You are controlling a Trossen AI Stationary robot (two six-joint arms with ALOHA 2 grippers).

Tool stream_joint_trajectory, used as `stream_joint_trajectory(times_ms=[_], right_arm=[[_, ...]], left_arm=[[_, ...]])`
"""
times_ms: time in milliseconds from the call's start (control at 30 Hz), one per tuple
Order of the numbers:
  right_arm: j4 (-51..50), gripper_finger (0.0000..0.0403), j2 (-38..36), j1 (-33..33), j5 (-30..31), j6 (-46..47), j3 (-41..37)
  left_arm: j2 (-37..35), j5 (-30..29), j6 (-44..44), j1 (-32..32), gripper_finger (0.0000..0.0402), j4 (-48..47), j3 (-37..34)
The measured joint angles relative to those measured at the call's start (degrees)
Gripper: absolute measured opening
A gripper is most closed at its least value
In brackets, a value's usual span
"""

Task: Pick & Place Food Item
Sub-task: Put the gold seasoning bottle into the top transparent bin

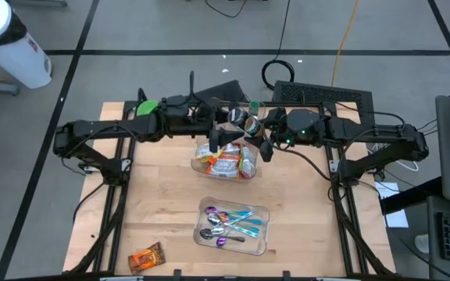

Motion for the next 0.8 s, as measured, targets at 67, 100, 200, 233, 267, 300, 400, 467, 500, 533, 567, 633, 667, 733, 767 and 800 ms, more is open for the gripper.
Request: stream_joint_trajectory(times_ms=[67, 100, 200, 233, 267, 300, 400, 467, 500, 533, 567, 633, 667, 733, 767, 800], right_arm=[[-0.05, 0.0273, 0.00, 0.00, 0.01, 0.01, 0.00], [-0.10, 0.0273, 0.00, 0.00, 0.01, 0.00, 0.00], [-0.11, 0.0273, 0.00, 0.00, -0.09, 0.00, 0.00], [-0.08, 0.0273, 0.00, 0.00, -0.12, 0.00, 0.00], [-0.06, 0.0273, 0.00, 0.00, -0.13, -0.03, 0.00], [-0.08, 0.0273, 0.00, 0.00, -0.17, -0.15, 0.00], [-0.09, 0.0273, 0.00, 0.00, -0.68, -0.33, 0.00], [-0.04, 0.0273, 0.00, 0.02, -1.68, -0.29, 0.00], [-0.07, 0.0273, 0.00, 0.03, -1.65, -0.32, 0.00], [-0.13, 0.0273, 0.00, 0.04, -1.71, -0.34, 0.00], [-0.17, 0.0273, 0.00, 0.04, -1.67, -0.31, 0.00], [-0.17, 0.0273, 0.00, 0.04, -1.65, -0.31, 0.00], [-0.17, 0.0273, 0.00, 0.04, -1.65, -0.32, 0.00], [-0.29, 0.0273, 0.00, 0.04, -1.65, -0.31, 0.00], [-0.38, 0.0273, 0.00, 0.04, -1.70, -0.33, 0.00], [-0.56, 0.0273, 0.00, 0.04, -1.84, -0.33, 0.00]], left_arm=[[-0.06, -0.75, 0.88, 0.01, 0.0397, 0.55, 0.02], [-0.10, -1.13, 1.16, 0.01, 0.0397, 0.58, 0.02], [-0.09, -2.80, 1.42, 0.01, 0.0397, 0.67, 0.02], [-0.09, -3.19, 1.42, 0.01, 0.0397, 0.86, 0.02], [-0.09, -3.50, 1.40, 0.01, 0.0397, 1.20, 0.02], [-0.09, -3.80, 1.42, 0.01, 0.0397, 1.47, 0.02], [-0.09, -5.34, 1.84, -0.01, 0.0397, 1.22, 0.02], [-0.09, -6.33, 1.92, -0.22, 0.0397, 1.21, 0.02], [-0.09, -7.13, 1.93, -0.35, 0.0396, 1.24, 0.02], [-0.09, -7.61, 1.95, -0.37, 0.0393, 1.32, 0.02], [-0.09, -7.87, 1.93, -0.41, 0.0389, 1.32, 0.02], [-0.09, -7.98, 1.85, -0.46, 0.0371, 1.32, 0.02], [-0.10, -8.00, 1.84, -0.47, 0.0360, 1.38, 0.02], [-0.09, -8.00, 1.84, -0.65, 0.0334, 1.41, 0.02], [-0.09, -8.00, 1.85, -0.78, 0.0320, 1.41, 0.02], [-0.09, -7.99, 1.90, -0.89, 0.0306, 1.40, 0.02]])
